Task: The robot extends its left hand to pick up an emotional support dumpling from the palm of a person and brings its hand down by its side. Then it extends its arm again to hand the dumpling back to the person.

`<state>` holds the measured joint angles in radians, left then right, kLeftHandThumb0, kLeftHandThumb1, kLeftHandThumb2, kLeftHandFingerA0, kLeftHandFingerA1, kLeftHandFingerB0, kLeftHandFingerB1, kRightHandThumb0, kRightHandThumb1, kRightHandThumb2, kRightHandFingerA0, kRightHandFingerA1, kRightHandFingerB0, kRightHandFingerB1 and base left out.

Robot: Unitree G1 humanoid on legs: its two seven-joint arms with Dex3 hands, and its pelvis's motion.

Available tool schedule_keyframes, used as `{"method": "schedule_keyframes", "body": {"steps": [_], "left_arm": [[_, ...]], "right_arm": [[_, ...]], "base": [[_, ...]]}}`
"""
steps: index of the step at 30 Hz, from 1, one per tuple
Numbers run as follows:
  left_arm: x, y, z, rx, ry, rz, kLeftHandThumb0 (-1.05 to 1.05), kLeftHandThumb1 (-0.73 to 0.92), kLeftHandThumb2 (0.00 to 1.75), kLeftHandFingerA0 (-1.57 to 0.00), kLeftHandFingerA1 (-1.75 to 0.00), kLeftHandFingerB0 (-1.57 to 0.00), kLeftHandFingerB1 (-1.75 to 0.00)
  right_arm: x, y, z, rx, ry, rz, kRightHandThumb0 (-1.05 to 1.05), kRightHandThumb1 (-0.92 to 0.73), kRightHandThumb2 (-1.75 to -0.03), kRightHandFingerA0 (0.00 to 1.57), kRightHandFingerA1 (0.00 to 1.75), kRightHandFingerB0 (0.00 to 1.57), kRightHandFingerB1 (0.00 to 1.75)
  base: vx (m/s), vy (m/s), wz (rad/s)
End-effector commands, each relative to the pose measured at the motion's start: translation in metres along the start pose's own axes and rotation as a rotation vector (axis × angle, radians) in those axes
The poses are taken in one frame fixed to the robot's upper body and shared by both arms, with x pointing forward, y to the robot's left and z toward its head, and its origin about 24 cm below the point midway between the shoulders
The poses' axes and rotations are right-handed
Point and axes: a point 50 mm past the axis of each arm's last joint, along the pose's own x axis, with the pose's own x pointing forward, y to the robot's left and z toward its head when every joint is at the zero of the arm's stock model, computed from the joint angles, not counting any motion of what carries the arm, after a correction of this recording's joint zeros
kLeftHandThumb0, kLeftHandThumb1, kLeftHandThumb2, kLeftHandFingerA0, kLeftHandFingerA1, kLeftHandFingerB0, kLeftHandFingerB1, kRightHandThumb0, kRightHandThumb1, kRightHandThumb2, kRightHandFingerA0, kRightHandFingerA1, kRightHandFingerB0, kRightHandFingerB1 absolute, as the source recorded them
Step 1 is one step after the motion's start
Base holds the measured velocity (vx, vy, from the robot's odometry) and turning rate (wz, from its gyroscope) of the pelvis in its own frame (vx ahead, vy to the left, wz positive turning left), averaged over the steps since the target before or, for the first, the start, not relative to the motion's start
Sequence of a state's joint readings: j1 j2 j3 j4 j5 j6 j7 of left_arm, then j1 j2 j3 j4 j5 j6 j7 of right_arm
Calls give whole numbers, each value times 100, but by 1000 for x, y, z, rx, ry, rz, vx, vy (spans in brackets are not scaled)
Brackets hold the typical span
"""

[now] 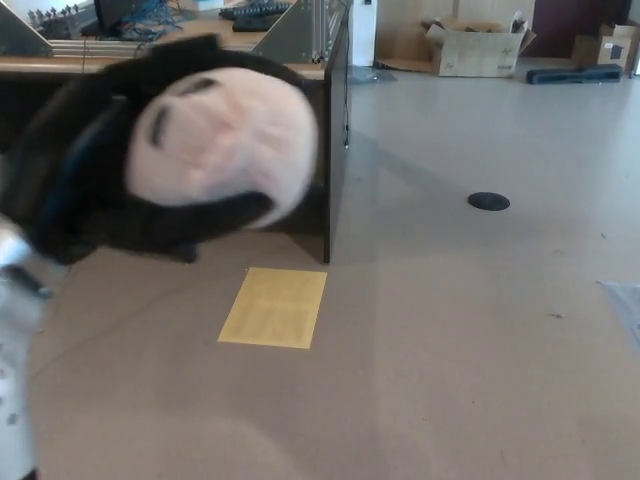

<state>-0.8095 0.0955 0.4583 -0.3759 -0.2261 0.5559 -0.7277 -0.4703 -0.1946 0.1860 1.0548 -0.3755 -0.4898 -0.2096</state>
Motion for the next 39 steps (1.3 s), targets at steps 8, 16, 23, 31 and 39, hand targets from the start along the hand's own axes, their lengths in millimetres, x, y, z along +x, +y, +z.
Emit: {"method": "schedule_keyframes", "body": {"steps": [8, 16, 23, 31, 39], "left_arm": [[-181, 36, -88, -771, 261, 423, -16, 88, 67, -79, -143, -83, -82], [-253, 25, -137, -758, 516, 651, -8, 88, 71, -77, -143, -82, -87], [-292, 17, -161, -720, 672, 704, -7, 83, 69, -78, -146, -76, -84], [-309, 17, -175, -734, 747, 757, -6, 85, 72, -75, -148, -78, -94], [-315, 16, -177, -746, 735, 756, -7, 84, 72, -79, -145, -79, -89]], "right_arm": [[-18, 0, -22, 43, 79, -58, -26, -55, -57, 87, 60, 78, 49], [-23, 4, -29, 70, 119, -65, -26, -56, -57, 84, 51, 76, 48], [-28, 10, -32, 78, 129, -53, -26, -57, -58, 83, 53, 74, 48], [-30, 11, -32, 79, 121, -66, -26, -56, -57, 85, 52, 74, 48], [-31, 12, -33, 80, 127, -60, -27, -57, -57, 84, 52, 74, 48]], "base": [[0, 0, 0], [0, 0, 0], [0, 0, 0], [0, 0, 0], [0, 0, 0]]}}
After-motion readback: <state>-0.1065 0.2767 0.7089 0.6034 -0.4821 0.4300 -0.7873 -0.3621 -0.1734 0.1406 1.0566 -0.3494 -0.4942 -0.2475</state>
